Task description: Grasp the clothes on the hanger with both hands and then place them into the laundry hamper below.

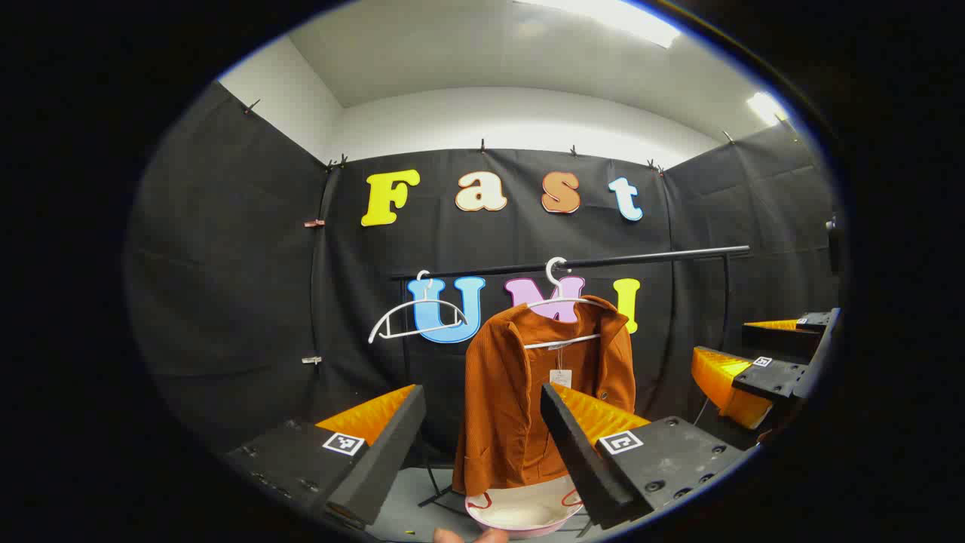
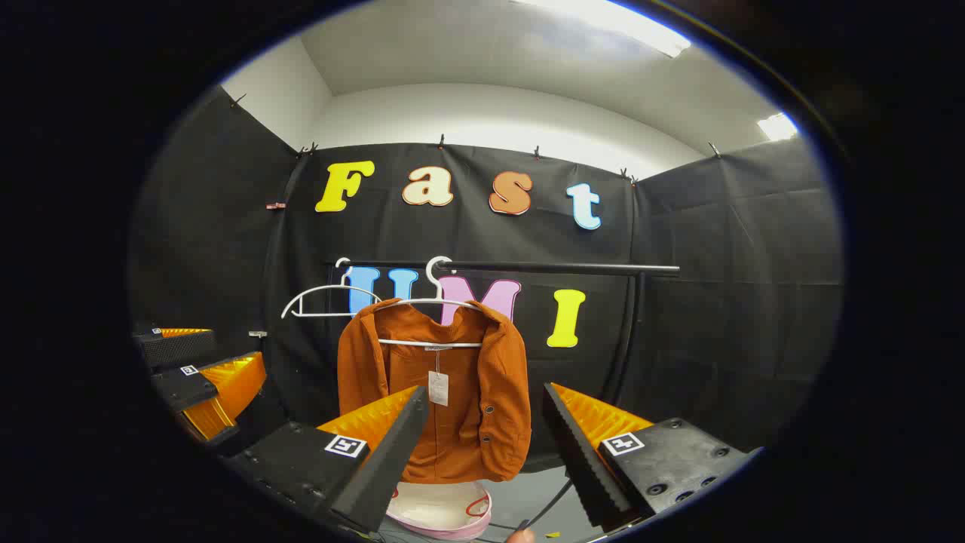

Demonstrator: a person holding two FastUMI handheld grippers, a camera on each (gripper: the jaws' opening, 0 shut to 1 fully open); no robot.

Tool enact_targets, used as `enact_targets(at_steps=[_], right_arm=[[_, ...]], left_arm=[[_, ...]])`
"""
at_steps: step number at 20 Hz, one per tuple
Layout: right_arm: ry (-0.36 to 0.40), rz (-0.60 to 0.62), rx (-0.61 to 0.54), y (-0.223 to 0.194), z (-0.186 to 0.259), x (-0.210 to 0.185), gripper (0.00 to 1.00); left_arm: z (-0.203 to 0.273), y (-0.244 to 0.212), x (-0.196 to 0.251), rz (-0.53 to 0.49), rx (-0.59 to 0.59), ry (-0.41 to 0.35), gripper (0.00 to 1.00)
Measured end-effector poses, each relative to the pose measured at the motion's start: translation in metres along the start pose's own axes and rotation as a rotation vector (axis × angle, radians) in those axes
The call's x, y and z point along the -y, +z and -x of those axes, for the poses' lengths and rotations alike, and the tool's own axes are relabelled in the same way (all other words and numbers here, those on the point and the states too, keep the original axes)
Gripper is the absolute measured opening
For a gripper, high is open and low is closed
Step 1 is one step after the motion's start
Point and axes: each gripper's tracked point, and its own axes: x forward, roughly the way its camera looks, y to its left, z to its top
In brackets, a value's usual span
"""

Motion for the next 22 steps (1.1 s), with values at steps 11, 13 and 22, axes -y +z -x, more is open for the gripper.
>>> enact_targets(at_steps=[11,13,22], right_arm=[[-0.007,0.0,0.0,-0.002,-0.004,0.001,0.98],[-0.01,0.001,0.004,-0.001,-0.004,0.002,0.97],[-0.017,-0.003,0.0,-0.003,-0.013,-0.004,0.98]], left_arm=[[-0.001,-0.003,0.002,0.012,-0.005,-0.001,0.96],[-0.003,-0.004,0.002,0.015,-0.006,-0.003,0.97],[-0.013,-0.006,0.001,0.01,-0.009,-0.022,0.97]])
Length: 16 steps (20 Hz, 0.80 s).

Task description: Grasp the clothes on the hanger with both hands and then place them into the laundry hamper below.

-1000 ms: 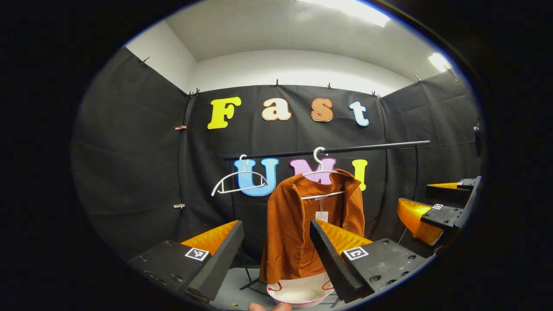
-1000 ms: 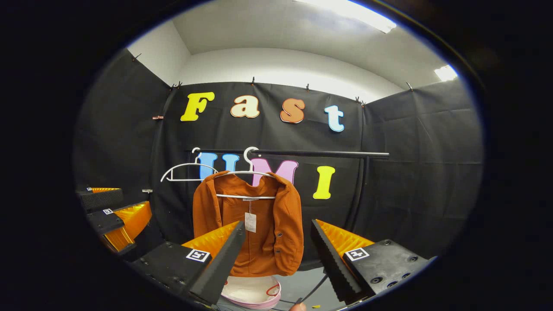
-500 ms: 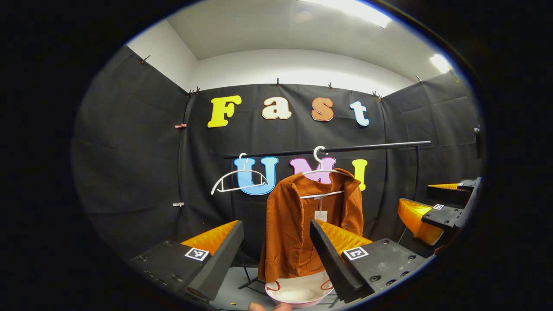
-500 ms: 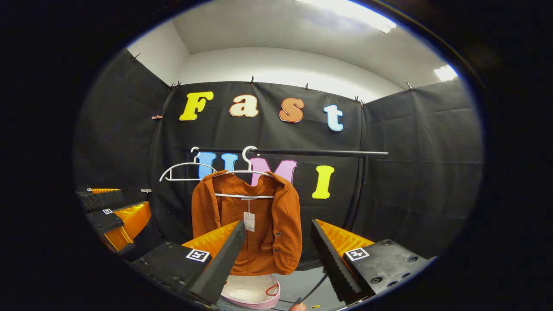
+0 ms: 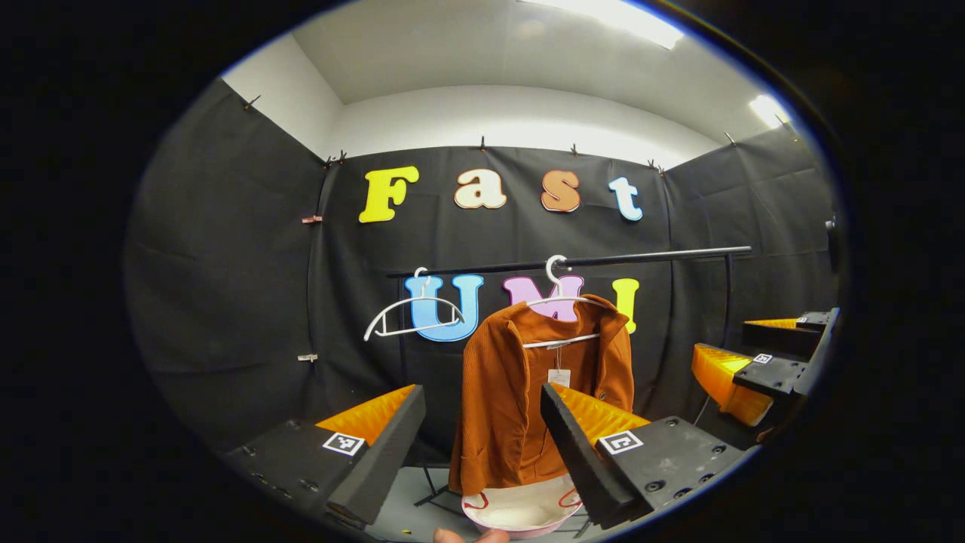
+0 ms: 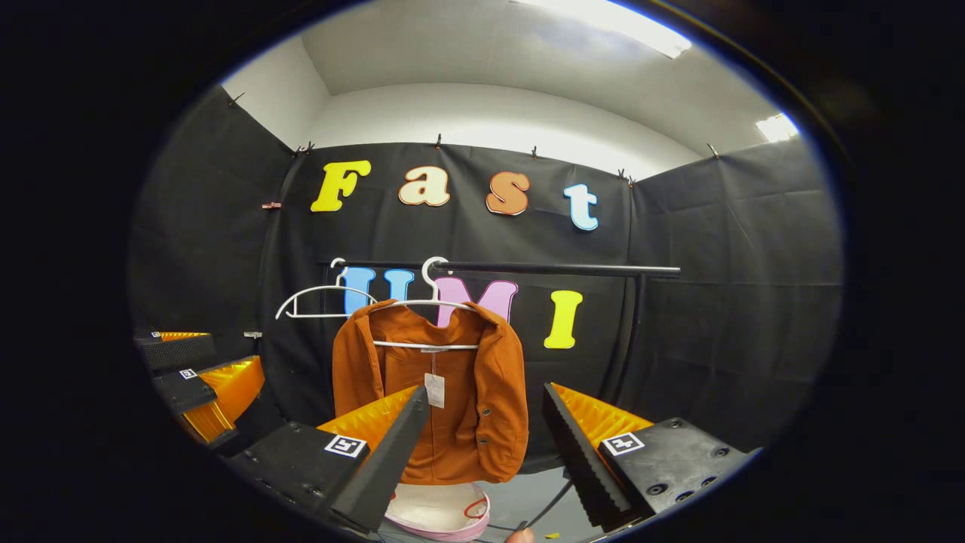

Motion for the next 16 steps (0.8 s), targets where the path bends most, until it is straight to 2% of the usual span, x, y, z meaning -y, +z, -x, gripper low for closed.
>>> enact_targets(at_steps=[5,9,13,16], right_arm=[[-0.028,0.001,0.011,0.003,-0.018,-0.001,0.97],[-0.048,0.011,0.025,0.002,-0.045,0.004,0.97],[-0.056,0.007,0.029,-0.001,-0.073,0.015,0.98],[-0.042,-0.003,0.027,-0.008,-0.094,0.02,0.97]], left_arm=[[-0.022,-0.004,0.006,0.011,-0.001,-0.058,0.97],[-0.059,-0.007,0.018,0.011,0.009,-0.085,0.97],[-0.108,-0.013,0.035,0.009,0.01,-0.089,0.97],[-0.147,-0.017,0.043,0.008,0.01,-0.062,0.97]])
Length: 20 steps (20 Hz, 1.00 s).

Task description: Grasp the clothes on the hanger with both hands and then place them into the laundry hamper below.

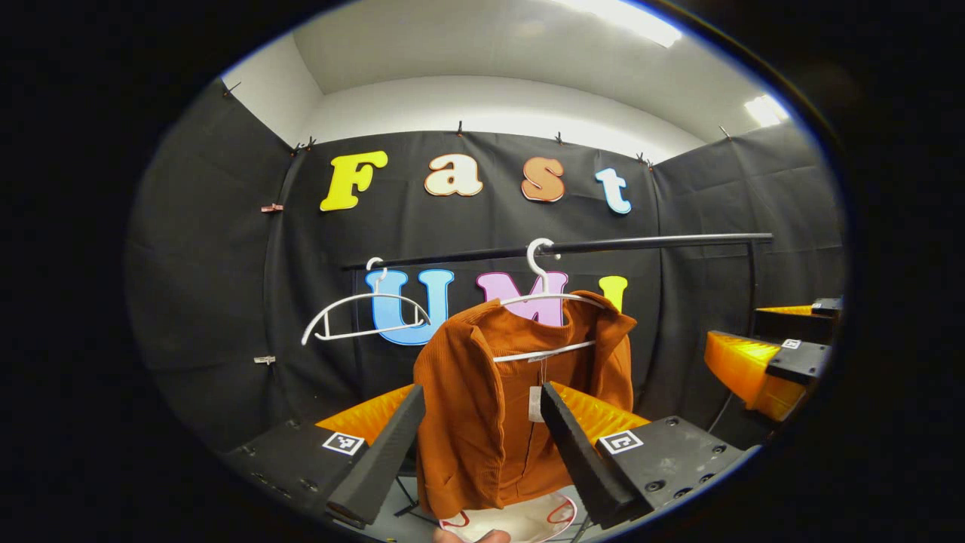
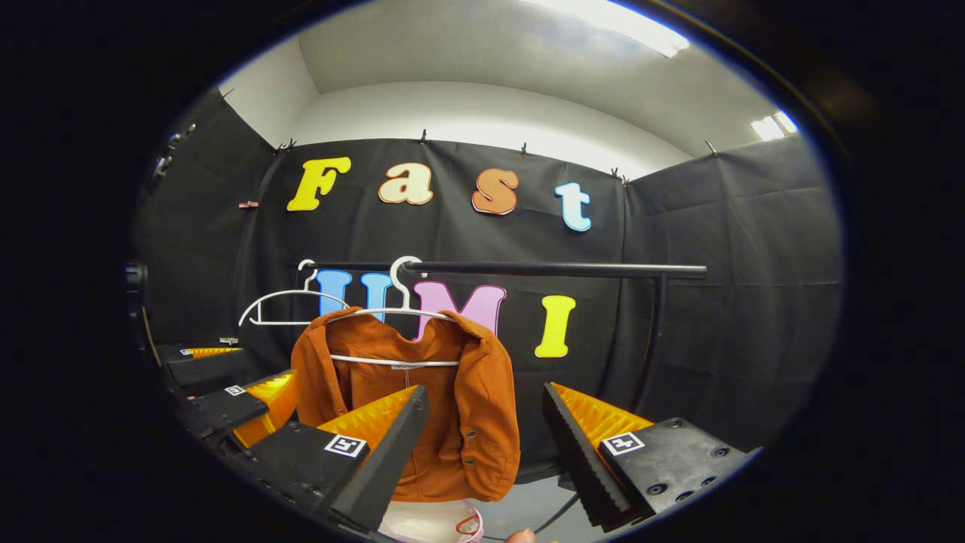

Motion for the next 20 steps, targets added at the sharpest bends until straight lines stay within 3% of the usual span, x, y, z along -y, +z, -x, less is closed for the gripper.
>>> enact_targets(at_steps=[8,10,14,20], right_arm=[[0.049,-0.029,-0.035,-0.032,-0.057,0.011,0.97],[0.062,-0.036,-0.044,-0.038,-0.071,0.01,0.98],[0.091,-0.05,-0.046,-0.049,-0.096,0.005,0.98],[0.118,-0.079,-0.026,-0.061,-0.141,-0.011,0.97]], left_arm=[[-0.09,-0.036,0.008,-0.016,-0.028,0.094,0.92],[-0.107,-0.042,0.006,-0.015,-0.034,0.109,0.86],[-0.128,-0.054,0.002,-0.004,-0.058,0.128,0.67],[-0.134,-0.062,-0.004,0.003,-0.078,0.116,0.28]])
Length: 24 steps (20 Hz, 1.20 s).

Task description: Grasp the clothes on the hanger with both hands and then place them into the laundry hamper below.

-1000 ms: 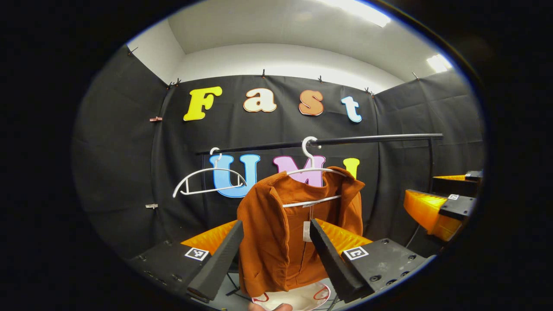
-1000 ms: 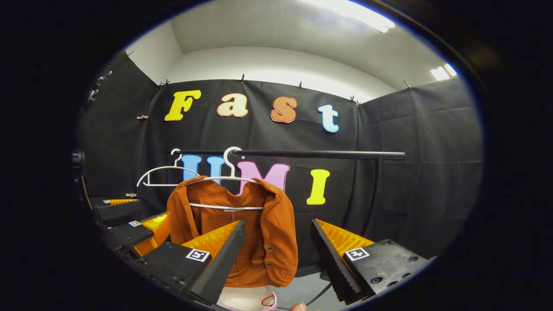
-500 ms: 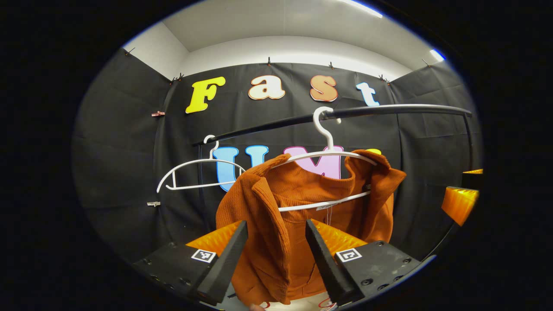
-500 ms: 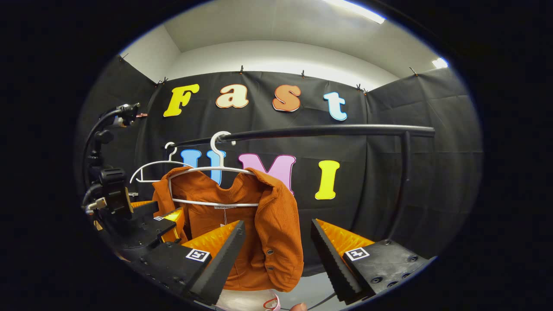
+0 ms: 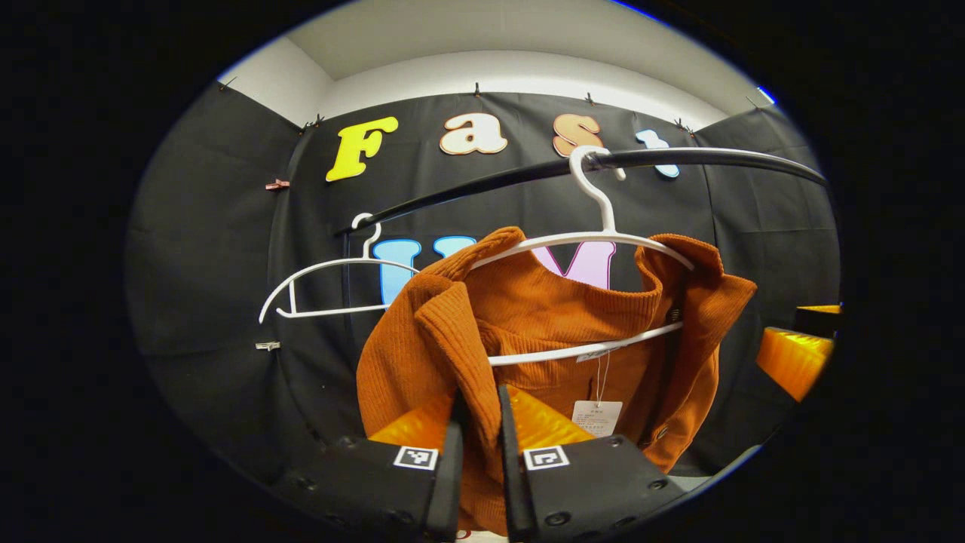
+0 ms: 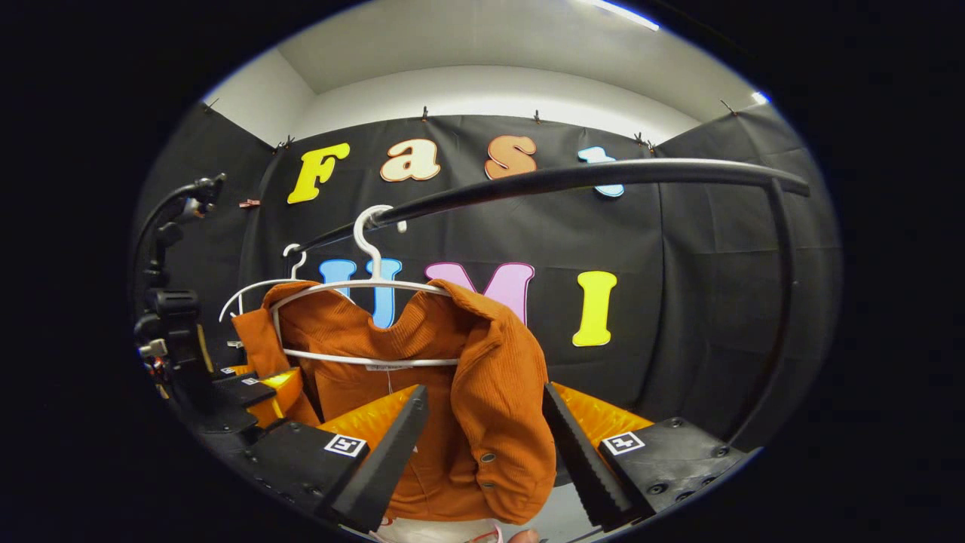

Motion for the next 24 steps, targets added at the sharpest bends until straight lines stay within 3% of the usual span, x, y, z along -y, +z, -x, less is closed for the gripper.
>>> enact_targets(at_steps=[3,7,10,11,12,13,15,16,19,21,24], right_arm=[[0.01,-0.032,0.033,0.003,-0.029,-0.005,0.98],[0.052,-0.1,0.062,0.0,-0.06,-0.019,0.98],[0.08,-0.164,0.076,-0.002,-0.075,-0.025,0.49],[0.094,-0.194,0.084,0.001,-0.08,-0.028,0.53],[0.086,-0.213,0.089,0.007,-0.075,-0.028,0.5],[0.051,-0.217,0.082,-0.004,-0.085,-0.02,0.51],[0.036,-0.246,0.059,-0.012,-0.086,-0.016,0.0],[0.036,-0.262,0.035,-0.018,-0.088,-0.018,0.07],[0.033,-0.297,-0.078,-0.036,-0.086,-0.012,0.07],[0.047,-0.292,-0.056,-0.031,-0.085,-0.016,0.05],[0.165,-0.376,-0.068,-0.028,-0.073,-0.042,0.05]], left_arm=[[0.001,-0.003,-0.008,0.016,-0.009,0.009,0.05],[0.004,0.001,-0.008,-0.035,0.0,-0.002,0.03],[0.005,0.003,-0.005,-0.047,0.001,-0.002,0.05],[0.004,0.003,-0.005,-0.042,0.001,-0.002,0.05],[0.004,0.004,-0.006,-0.036,0.001,-0.001,0.05],[0.003,0.003,-0.007,-0.032,0.0,0.0,0.05],[0.003,0.002,-0.007,-0.027,-0.003,-0.001,0.03],[0.003,0.003,-0.008,-0.029,-0.002,0.0,0.03],[0.003,0.005,-0.009,-0.028,0.001,0.0,0.03],[0.003,0.007,-0.011,-0.024,0.001,0.007,0.03],[0.003,0.009,-0.013,-0.027,0.003,0.012,0.03]])
